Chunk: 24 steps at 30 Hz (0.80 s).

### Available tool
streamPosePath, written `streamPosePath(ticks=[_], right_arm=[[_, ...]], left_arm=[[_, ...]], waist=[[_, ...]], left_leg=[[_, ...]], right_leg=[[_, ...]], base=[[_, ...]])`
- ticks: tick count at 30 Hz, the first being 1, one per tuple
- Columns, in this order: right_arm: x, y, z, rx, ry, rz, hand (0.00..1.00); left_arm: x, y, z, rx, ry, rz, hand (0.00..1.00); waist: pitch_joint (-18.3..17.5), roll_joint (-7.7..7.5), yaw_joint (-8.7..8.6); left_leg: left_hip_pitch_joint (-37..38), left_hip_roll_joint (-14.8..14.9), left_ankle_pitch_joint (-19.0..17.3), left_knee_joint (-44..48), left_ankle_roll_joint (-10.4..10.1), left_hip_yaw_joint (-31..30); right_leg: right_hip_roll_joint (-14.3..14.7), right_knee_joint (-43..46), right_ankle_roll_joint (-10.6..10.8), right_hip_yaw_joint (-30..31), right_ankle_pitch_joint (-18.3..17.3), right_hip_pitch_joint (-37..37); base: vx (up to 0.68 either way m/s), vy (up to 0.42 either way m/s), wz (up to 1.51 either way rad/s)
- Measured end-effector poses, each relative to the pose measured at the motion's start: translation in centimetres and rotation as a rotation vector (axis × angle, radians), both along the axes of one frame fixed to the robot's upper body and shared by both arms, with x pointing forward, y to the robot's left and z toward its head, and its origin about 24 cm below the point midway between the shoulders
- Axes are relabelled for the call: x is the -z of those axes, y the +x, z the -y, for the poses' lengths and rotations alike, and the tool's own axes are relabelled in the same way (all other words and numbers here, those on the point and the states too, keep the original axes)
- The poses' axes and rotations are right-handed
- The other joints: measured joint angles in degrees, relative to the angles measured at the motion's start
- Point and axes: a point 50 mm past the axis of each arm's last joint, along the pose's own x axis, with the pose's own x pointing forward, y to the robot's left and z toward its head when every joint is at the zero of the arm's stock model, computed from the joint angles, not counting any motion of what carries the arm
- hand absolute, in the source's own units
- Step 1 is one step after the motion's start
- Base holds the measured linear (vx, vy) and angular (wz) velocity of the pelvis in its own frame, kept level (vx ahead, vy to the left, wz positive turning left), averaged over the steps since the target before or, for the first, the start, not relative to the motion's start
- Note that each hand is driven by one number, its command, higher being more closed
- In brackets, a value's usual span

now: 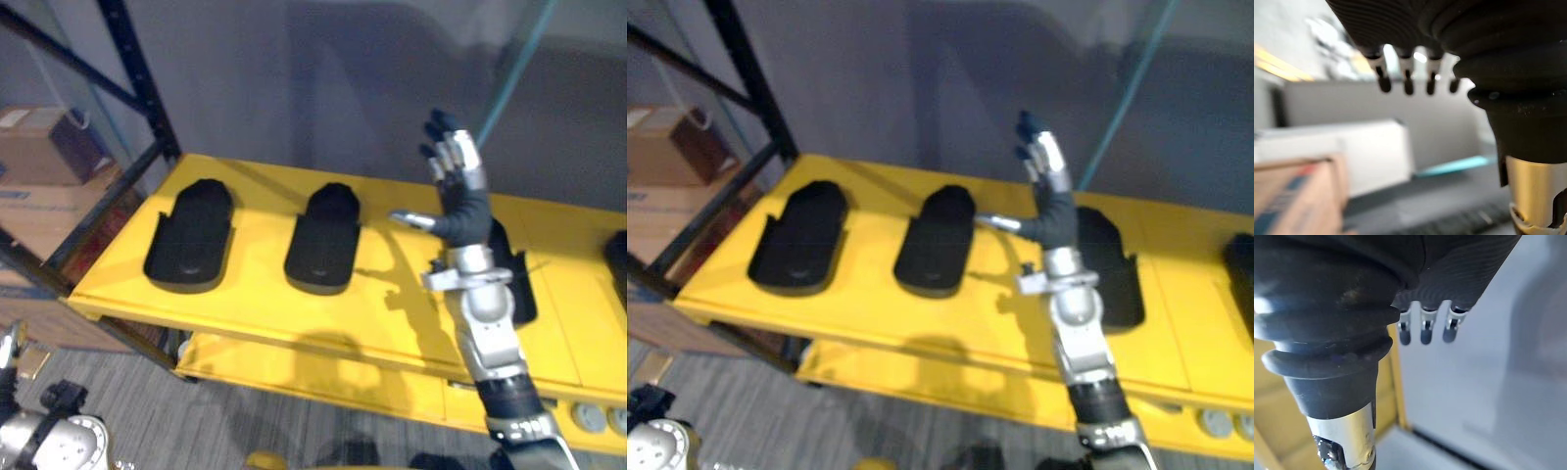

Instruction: Walk over and take plastic housings, then place them on the shelf

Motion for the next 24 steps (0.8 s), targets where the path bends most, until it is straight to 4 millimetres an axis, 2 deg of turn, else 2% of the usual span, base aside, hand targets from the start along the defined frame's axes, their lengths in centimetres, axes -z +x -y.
streamPosePath(ticks=[3,6,9,12,14,17,18,19,21,22,24], right_arm=[[0.3,0.0,-0.7,-0.029,-0.018,-0.013,0.00],[0.9,-0.2,-0.7,-0.027,-0.031,-0.027,0.00],[1.7,-0.6,-1.1,-0.025,-0.063,-0.044,0.00],[1.9,-1.8,-0.4,0.061,-0.054,-0.024,0.00],[1.8,-2.6,1.1,0.165,-0.027,-0.002,0.00],[2.5,-4.1,5.4,0.402,0.056,-0.012,0.00],[3.1,-4.9,7.3,0.502,0.083,-0.035,0.00],[3.5,-5.3,8.2,0.549,0.096,-0.047,0.00],[5.3,-7.3,11.2,0.725,0.137,-0.118,0.00],[5.8,-7.8,11.8,0.763,0.142,-0.138,0.00],[7.9,-10.0,14.1,0.887,0.134,-0.228,0.00]], left_arm=[[0.9,-0.1,0.5,0.038,-0.046,0.028,0.00],[1.2,1.0,1.5,0.100,-0.049,0.069,0.00],[2.0,2.3,2.3,0.115,-0.082,0.094,0.00],[1.9,3.5,2.8,0.085,-0.105,0.152,0.00],[1.8,4.0,2.9,0.063,-0.109,0.183,0.00],[1.7,4.8,2.7,0.012,-0.118,0.208,0.00],[1.8,4.9,2.5,-0.015,-0.125,0.208,0.00],[1.9,5.0,2.4,-0.032,-0.133,0.209,0.00],[2.6,5.3,2.4,-0.090,-0.170,0.186,0.00],[2.7,5.2,2.4,-0.105,-0.177,0.181,0.00],[3.2,5.2,2.4,-0.153,-0.201,0.175,0.00]], waist=[[0.04,-0.01,0.23],[0.09,0.06,-0.29],[0.04,-0.02,-1.47],[0.24,-0.54,-3.06],[0.39,-0.83,-4.17],[0.51,-1.29,-6.37],[0.38,-1.50,-7.49],[0.40,-1.47,-7.83],[0.41,-1.46,-10.13],[0.41,-1.46,-10.80],[0.49,-1.16,-12.79]], left_leg=[[-0.10,-0.23,0.00,0.00,0.00,-0.11],[-0.04,-0.28,0.00,-0.01,0.00,0.24],[0.08,-0.17,0.00,-0.04,-0.01,1.22],[0.29,0.26,-0.01,-0.08,-0.02,4.05],[1.16,0.57,-0.01,-0.53,-0.02,5.99],[2.13,0.66,-0.03,-0.89,-0.04,8.90],[2.15,0.66,-0.03,-1.02,-0.04,10.34],[2.17,0.65,-0.03,-1.12,-0.04,11.03],[2.44,0.64,-0.04,-1.72,-0.05,13.01],[2.48,0.66,-0.04,-1.72,-0.05,13.50],[3.30,0.72,-0.04,-2.05,-0.05,14.85]], right_leg=[[-0.14,0.11,-0.03,-0.72,-0.02,0.22],[-0.31,0.11,-0.04,-0.63,-0.03,0.16],[-0.56,0.14,-0.07,0.39,-0.05,-0.39],[-0.57,0.26,-0.07,3.28,-0.05,-1.99],[-0.50,0.49,-0.07,5.30,-0.05,-2.71],[-0.62,0.59,-0.07,8.17,-0.04,-3.63],[-0.69,0.73,-0.06,9.45,-0.04,-4.70],[-0.70,0.73,-0.06,10.15,-0.04,-5.13],[-0.63,0.73,-0.06,12.17,-0.04,-6.51],[-0.59,0.72,-0.06,12.61,-0.04,-6.82],[-0.39,0.64,-0.05,14.23,-0.03,-7.10]], base=[[-0.01,0.019,0.13],[-0.02,0.003,-0.03],[-0.04,0.013,-0.19],[-0.03,-0.002,-0.42],[-0.03,-0.007,-0.49],[-0.03,-0.004,-0.48],[-0.06,-0.009,-0.46],[-0.07,-0.013,-0.51],[-0.04,-0.015,-0.44],[-0.04,-0.024,-0.43],[-0.04,-0.034,-0.35]])
